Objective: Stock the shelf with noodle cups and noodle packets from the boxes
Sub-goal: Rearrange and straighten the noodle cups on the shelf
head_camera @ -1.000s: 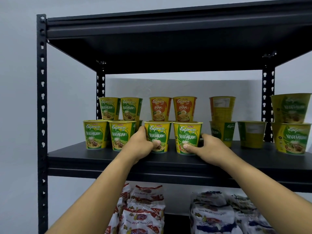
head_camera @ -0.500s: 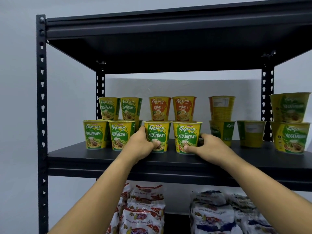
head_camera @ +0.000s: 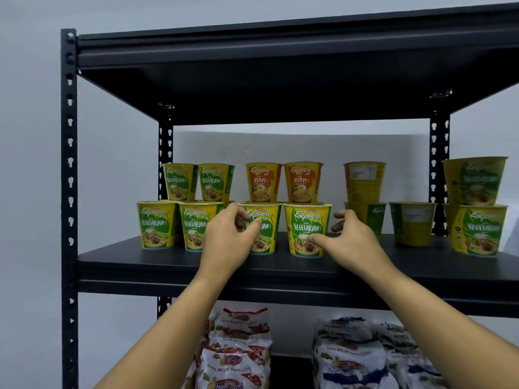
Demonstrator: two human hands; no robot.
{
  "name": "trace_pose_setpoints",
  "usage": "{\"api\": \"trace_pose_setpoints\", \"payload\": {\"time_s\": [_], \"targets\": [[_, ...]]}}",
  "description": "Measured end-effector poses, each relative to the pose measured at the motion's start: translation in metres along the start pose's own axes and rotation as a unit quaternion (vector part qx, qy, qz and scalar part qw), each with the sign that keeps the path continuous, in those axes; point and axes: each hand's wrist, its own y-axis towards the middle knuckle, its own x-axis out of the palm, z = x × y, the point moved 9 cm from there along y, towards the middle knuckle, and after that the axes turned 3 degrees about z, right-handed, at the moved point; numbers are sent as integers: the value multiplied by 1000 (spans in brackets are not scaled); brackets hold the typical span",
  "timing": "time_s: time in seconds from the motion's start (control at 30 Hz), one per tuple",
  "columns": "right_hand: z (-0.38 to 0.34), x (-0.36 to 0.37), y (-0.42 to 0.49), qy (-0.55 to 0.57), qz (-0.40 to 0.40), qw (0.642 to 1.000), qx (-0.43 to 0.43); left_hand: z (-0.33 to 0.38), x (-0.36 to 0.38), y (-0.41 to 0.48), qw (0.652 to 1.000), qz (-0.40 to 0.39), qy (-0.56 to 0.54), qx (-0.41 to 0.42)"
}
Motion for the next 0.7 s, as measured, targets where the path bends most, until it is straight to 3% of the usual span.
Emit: {"api": "trace_pose_setpoints", "payload": {"time_s": [0.2, 0.27, 0.43, 0.7], "targets": [[-4, -8, -3, -26, 10, 999, -32, 26, 23, -11, 983, -129, -2, 130], [-3, -9, -7, -66, -36, 996, -43, 33, 32, -16, 969, -173, 17, 174], [10, -10, -32, -139, -249, 957, -52, 55, 51, -27, 929, -247, 72, 265], [46, -51, -51, -251, -317, 914, -20, 116, 107, -57, 890, -330, 43, 311]]}}
